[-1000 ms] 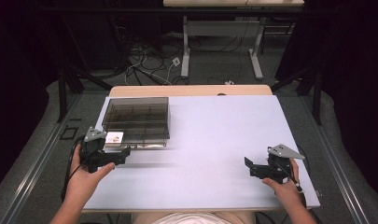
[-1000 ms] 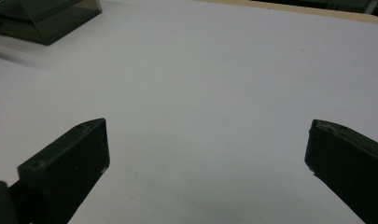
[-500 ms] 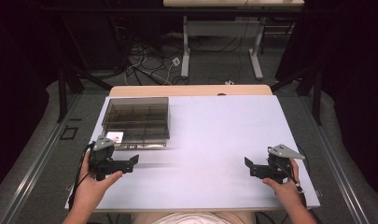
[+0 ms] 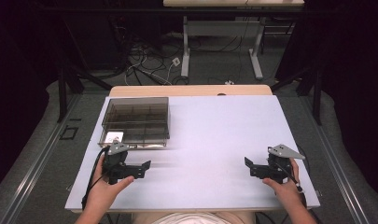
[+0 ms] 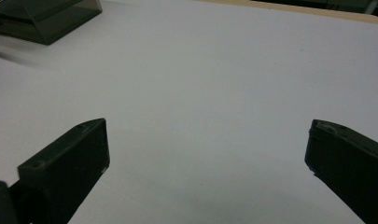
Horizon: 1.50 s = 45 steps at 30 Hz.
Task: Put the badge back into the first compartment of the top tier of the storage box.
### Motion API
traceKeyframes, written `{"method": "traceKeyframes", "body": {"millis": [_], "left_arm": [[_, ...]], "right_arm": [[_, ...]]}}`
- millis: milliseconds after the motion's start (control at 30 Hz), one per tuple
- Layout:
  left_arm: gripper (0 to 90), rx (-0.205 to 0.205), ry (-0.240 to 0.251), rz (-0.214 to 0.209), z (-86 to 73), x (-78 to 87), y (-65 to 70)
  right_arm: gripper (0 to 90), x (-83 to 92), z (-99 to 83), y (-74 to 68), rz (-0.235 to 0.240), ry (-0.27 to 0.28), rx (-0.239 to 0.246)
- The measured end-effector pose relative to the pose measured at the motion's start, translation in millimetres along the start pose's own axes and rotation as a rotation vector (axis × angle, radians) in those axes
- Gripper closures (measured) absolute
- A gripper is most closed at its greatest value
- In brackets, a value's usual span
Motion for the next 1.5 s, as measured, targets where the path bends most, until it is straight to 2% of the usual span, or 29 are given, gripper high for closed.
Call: {"method": "traceKeyframes", "body": {"millis": [33, 233, 533, 567, 600, 700, 767, 800, 933, 1033, 1067, 1233, 1267, 1500], "left_arm": [[1.7, -0.018, -0.006, -0.002, 0.2, -1.1, 0.8], [1.9, -0.013, -0.009, -0.022, 0.0, -10.8, 10.9], [2.4, -0.041, -0.025, -0.057, -1.0, -23.3, 21.4], [2.4, -0.053, -0.03, -0.061, -1.0, -24.1, 21.4], [2.4, -0.05, -0.018, -0.051, -1.7, -26.6, 22.6], [2.4, -0.046, -0.016, -0.061, -3.4, -30.0, 24.1], [2.4, -0.05, -0.03, -0.074, -4.6, -31.1, 24.2], [2.4, -0.057, -0.025, -0.064, -5.1, -32.3, 23.9], [2.4, -0.06, -0.034, -0.07, -7.9, -35.7, 24.5], [2.4, -0.056, -0.016, -0.067, -9.9, -39.5, 25.4], [2.4, -0.057, -0.031, -0.076, -10.4, -39.2, 25.1], [2.4, -0.06, -0.03, -0.076, -12.5, -41.8, 24.9], [2.4, -0.06, -0.019, -0.061, -13.0, -43.1, 25.0], [2.4, -0.065, -0.017, -0.054, -16.2, -47.5, 25.3]], "right_arm": [[0.0, 0.1, 0.0, 0.0, 0.001, 0.0, 0.0], [0.0, -0.2, -0.1, -0.3, 0.004, 0.005, -0.003], [0.0, -0.2, 0.1, 0.1, 0.005, 0.005, 0.002], [0.0, -0.1, 0.1, 0.2, 0.005, 0.005, 0.005], [0.0, -0.1, 0.1, 0.2, 0.006, 0.006, 0.006], [0.0, -0.2, 0.0, 0.0, 0.006, 0.005, 0.002], [0.0, 0.3, 0.1, 0.4, 0.011, 0.002, 0.006], [0.0, 0.4, 0.1, 0.4, 0.01, 0.002, 0.007], [0.0, 0.5, 0.1, 0.4, 0.011, 0.003, 0.007], [0.0, 0.0, 0.0, 0.1, 0.007, 0.005, 0.007], [0.0, 0.0, 0.0, 0.1, 0.007, 0.005, 0.007], [0.0, 0.6, -0.3, -0.3, 0.01, -0.005, 0.009], [0.0, 0.2, -0.3, -0.2, 0.006, -0.002, 0.011], [0.0, 0.5, -0.3, -0.6, 0.013, -0.006, 0.011]]}}
Point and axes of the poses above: each handheld gripper's, and its own axes: x roughly backward along the jaws, z roughly out of its top, y roughly to its right, the point moved 3 cm from there along -x, roughly forward along the jaws, and after that the axes turned 7 degrees about z, right-handed, at the moved point
